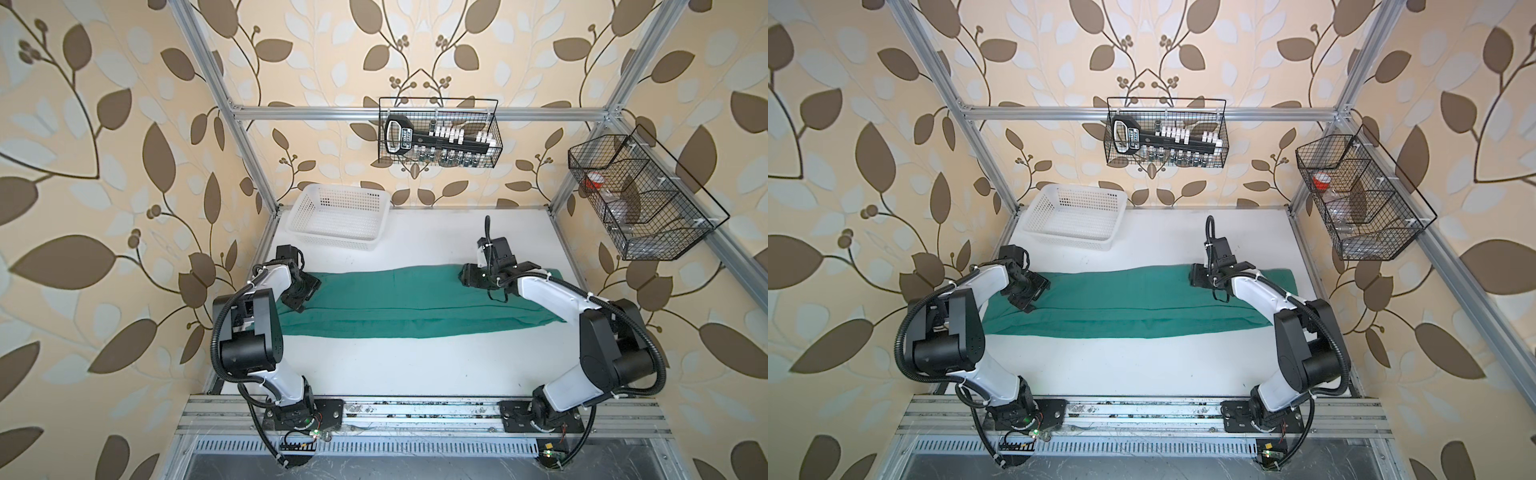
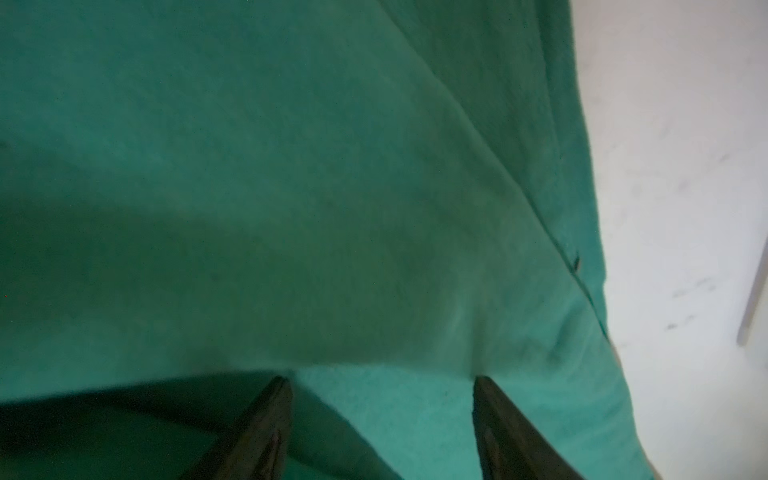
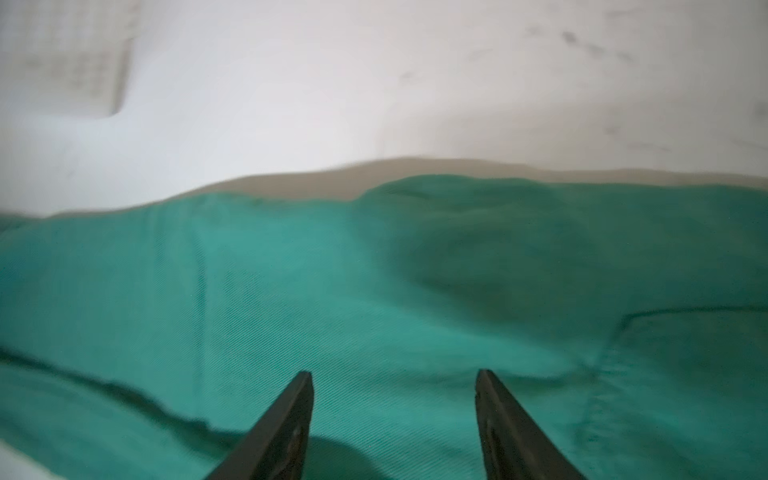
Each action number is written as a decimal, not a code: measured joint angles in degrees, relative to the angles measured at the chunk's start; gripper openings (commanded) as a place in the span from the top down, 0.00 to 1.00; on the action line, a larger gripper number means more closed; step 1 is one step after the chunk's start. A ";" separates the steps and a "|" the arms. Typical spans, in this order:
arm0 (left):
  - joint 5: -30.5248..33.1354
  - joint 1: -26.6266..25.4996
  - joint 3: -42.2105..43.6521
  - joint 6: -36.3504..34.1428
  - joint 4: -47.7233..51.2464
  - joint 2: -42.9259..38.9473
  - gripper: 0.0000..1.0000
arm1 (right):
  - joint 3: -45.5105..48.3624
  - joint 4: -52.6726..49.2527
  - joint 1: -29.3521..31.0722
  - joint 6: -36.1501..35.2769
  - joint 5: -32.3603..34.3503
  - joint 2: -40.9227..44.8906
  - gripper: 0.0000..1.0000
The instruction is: Fold and stack the trousers
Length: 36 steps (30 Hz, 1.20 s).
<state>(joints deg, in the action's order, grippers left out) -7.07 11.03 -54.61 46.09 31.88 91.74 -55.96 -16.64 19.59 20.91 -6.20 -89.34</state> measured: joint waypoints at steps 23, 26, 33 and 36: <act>1.90 -1.20 9.97 -4.46 6.86 -8.41 0.27 | -13.42 3.43 22.64 -8.31 -14.12 -22.23 0.48; 2.95 -0.76 9.97 -4.92 7.87 -10.69 0.27 | -13.38 3.21 24.11 -10.10 -16.09 -22.21 0.49; 5.35 3.30 9.79 -7.10 10.56 -14.23 0.25 | -8.61 4.11 27.36 -13.55 -18.51 -20.65 0.51; 5.77 6.73 9.38 -7.93 11.26 -15.02 0.25 | -7.08 4.90 27.93 -14.40 -18.45 -19.87 0.52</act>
<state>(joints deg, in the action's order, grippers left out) -1.30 17.76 -45.23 38.15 43.13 76.73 -63.05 -11.75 47.53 6.50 -24.64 -109.21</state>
